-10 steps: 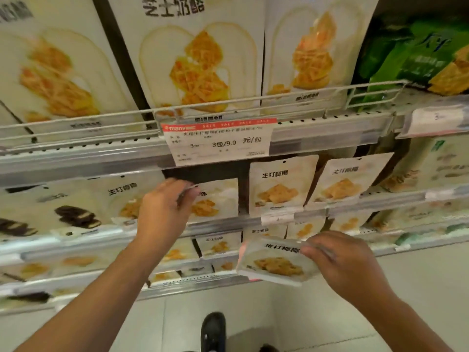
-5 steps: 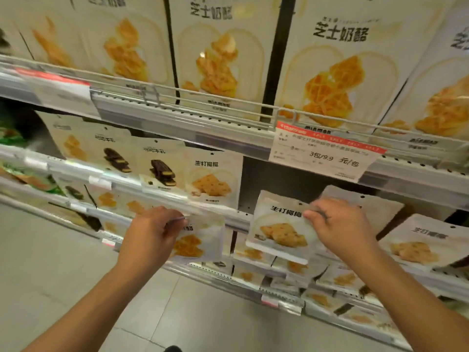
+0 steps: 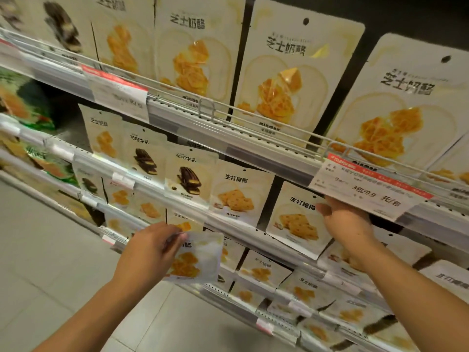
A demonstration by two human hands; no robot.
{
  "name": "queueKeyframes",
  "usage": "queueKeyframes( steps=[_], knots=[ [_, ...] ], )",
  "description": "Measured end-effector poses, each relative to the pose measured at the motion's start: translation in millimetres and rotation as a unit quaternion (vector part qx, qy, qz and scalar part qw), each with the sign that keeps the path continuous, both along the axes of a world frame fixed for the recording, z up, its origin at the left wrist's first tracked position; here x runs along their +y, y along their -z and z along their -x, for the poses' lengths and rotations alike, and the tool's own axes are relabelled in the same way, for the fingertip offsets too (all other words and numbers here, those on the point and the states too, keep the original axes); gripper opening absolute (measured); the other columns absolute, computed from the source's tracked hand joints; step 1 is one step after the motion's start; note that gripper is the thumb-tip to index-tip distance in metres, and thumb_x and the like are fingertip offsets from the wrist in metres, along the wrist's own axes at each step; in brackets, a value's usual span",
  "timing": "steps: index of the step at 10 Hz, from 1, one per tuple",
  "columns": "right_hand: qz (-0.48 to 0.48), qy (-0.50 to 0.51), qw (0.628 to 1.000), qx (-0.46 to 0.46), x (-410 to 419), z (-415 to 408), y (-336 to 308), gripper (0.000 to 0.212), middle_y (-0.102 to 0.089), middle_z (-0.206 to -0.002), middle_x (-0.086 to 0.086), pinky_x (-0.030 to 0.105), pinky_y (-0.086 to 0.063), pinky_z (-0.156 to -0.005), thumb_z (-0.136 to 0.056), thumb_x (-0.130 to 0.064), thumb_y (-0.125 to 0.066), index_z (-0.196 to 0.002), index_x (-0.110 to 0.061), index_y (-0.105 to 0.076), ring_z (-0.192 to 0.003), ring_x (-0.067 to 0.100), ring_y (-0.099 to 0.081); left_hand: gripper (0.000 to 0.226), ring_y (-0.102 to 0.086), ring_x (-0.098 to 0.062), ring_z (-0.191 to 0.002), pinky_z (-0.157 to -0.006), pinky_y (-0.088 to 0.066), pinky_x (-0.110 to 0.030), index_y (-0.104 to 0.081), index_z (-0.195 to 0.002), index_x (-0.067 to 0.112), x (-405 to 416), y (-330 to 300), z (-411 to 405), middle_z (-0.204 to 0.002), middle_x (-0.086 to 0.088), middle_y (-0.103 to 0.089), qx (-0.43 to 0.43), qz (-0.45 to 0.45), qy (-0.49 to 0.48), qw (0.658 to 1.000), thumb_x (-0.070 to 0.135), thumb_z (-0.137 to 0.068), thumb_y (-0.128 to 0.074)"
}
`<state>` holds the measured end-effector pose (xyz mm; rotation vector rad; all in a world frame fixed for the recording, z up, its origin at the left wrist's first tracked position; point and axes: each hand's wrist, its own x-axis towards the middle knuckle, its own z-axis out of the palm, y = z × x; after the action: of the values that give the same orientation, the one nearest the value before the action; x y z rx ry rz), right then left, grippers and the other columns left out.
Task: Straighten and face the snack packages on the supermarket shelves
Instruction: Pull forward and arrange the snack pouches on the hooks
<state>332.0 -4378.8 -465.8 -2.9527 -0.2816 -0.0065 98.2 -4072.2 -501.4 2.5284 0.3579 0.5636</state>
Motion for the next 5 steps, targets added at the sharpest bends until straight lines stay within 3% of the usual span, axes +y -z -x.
queueKeyframes(
  steps=[1,2,3,4,5],
  knots=[
    [0.033,0.046,0.988,0.144,4.3,-9.4,2.9,0.028,-0.066,-0.108,0.017,0.033,-0.043,-0.074,-0.101,-0.031,-0.034,-0.083,-0.014,-0.048,-0.102,0.035,-0.061,0.01,-0.058,-0.016,-0.063,-0.055,-0.047,-0.03,-0.074,-0.081,0.015,5.2,0.3,3.0,-0.07,0.003,-0.063,-0.002,-0.005,-0.004,1.0,0.023,-0.087,-0.071],
    [0.021,0.053,0.982,0.179,12.9,-15.2,2.3,0.032,-0.063,-0.115,0.02,0.032,-0.042,-0.073,-0.102,-0.033,-0.034,-0.096,-0.01,-0.057,-0.108,0.036,-0.059,0.007,-0.055,-0.014,-0.06,-0.052,-0.039,-0.023,-0.075,-0.079,0.015,7.7,1.9,6.9,-0.067,0.006,-0.06,0.001,0.0,-0.018,1.0,0.019,-0.085,-0.073],
    [-0.044,0.06,0.987,0.145,14.7,-21.5,10.7,0.037,-0.064,-0.111,0.017,0.035,-0.045,-0.076,-0.098,-0.04,-0.045,-0.111,-0.01,-0.061,-0.102,0.037,-0.06,0.004,-0.052,-0.011,-0.059,-0.051,-0.034,-0.017,-0.075,-0.081,0.016,9.9,2.6,11.5,-0.066,0.009,-0.058,0.006,0.008,-0.034,0.999,0.018,-0.085,-0.074],
    [-0.125,0.091,0.987,0.05,20.2,-22.8,8.3,0.029,-0.062,-0.086,0.004,0.038,-0.055,-0.065,-0.086,-0.054,-0.059,-0.093,-0.026,-0.053,-0.076,0.031,-0.059,0.004,-0.051,-0.01,-0.058,-0.051,-0.033,-0.016,-0.075,-0.081,0.016,11.2,2.1,14.5,-0.066,0.011,-0.057,0.007,0.003,-0.043,0.999,0.017,-0.084,-0.074],
    [-0.073,0.091,0.993,0.035,18.3,-24.9,6.8,0.024,-0.054,-0.074,-0.002,0.025,-0.042,-0.043,-0.088,-0.048,-0.061,-0.082,-0.029,-0.048,-0.057,0.021,-0.049,0.005,-0.054,-0.013,-0.06,-0.052,-0.038,-0.02,-0.075,-0.082,0.017,10.3,3.5,15.9,-0.066,0.008,-0.06,0.011,0.003,-0.047,0.999,0.02,-0.086,-0.073]
  ],
)
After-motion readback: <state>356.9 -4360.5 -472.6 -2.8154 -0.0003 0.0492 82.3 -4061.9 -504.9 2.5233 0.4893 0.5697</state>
